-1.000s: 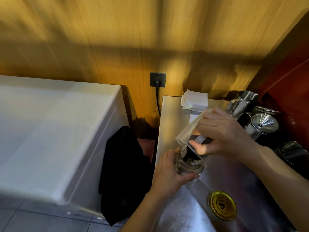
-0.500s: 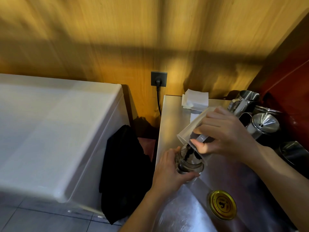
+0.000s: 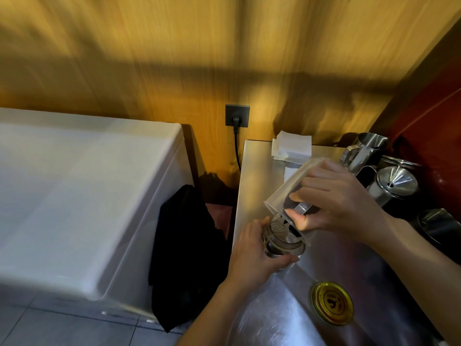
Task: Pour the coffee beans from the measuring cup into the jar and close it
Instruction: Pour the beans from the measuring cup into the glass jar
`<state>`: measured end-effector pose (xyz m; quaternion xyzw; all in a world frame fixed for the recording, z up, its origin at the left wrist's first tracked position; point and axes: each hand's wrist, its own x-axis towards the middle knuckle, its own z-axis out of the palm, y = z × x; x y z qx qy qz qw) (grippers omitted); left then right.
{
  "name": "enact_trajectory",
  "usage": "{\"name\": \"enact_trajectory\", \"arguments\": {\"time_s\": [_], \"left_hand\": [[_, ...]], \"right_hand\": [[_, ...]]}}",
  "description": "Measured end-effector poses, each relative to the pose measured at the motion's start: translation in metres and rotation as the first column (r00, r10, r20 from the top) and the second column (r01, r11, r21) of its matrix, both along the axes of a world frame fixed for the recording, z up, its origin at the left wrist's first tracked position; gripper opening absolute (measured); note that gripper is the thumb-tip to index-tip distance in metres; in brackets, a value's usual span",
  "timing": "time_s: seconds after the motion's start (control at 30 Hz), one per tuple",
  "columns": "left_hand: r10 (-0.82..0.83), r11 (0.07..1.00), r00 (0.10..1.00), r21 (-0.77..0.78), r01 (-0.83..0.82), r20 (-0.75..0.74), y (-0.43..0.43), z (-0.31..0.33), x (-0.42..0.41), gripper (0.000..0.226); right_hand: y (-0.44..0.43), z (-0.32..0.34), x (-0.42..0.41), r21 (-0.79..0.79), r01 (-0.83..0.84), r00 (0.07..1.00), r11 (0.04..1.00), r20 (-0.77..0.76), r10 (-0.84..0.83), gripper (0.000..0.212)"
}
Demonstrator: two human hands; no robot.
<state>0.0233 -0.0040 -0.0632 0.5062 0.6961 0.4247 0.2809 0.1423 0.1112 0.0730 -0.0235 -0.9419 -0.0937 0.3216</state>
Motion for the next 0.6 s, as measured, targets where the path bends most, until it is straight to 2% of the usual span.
{"name": "enact_trajectory", "arguments": {"time_s": [0.6], "left_hand": [[0.004,1.0,0.999,0.014,-0.003,-0.038,0.0011,-0.0031,-0.0002,0.067]], "right_hand": [[0.0034,-0.0047,0.0026,0.026,-0.004,1.0,1.0,-0.01,0.004,0.036]]}}
